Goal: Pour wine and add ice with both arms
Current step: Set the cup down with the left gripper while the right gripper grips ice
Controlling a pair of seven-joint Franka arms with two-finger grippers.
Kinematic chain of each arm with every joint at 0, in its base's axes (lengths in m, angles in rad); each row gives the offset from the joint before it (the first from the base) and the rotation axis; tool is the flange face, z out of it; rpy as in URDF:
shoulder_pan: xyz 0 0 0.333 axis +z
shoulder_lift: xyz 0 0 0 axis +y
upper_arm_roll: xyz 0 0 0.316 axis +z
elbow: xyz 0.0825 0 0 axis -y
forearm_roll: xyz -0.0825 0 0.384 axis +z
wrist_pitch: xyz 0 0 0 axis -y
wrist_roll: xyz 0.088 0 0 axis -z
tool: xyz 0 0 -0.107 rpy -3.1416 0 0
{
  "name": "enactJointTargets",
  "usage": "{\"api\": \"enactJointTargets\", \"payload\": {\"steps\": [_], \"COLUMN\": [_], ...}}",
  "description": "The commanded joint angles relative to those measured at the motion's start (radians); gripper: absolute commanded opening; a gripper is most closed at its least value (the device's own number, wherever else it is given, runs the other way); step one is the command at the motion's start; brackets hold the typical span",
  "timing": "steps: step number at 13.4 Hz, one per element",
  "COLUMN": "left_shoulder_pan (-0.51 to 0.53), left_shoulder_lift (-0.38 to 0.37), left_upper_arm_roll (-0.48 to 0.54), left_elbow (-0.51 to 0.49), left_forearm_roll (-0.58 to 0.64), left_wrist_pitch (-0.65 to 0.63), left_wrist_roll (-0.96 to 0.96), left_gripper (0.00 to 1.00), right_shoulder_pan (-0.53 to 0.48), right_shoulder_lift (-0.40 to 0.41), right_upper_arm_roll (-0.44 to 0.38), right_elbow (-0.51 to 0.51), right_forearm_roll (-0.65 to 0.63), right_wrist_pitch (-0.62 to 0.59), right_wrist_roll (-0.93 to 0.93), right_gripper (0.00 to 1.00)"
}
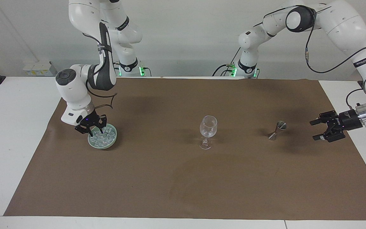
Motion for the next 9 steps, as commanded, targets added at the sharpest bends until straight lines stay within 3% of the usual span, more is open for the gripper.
{"api": "enactJointTargets", "payload": {"steps": [1, 9], "left_shoulder_pan": [-0.075, -0.241], "left_shoulder_lift": [-0.095, -0.25], "left_upper_arm_roll": [0.016, 0.015], "left_elbow": [0.0, 0.0], "left_forearm_roll": [0.114, 0.341], "left_wrist_pitch": [-0.004, 0.017], "left_wrist_roll": [0.064, 0.196], "left_gripper": [1.0, 1.0], "right_shoulder_pan": [-0.013, -0.039], "right_shoulder_lift": [0.011, 0.008], "right_upper_arm_roll": [0.007, 0.007], "right_elbow": [0.002, -0.032], "right_forearm_roll": [-0.011, -0.01], "right_wrist_pitch": [-0.003, 0.002], "right_wrist_roll": [-0.009, 0.025], "right_gripper": [0.48, 0.47]}}
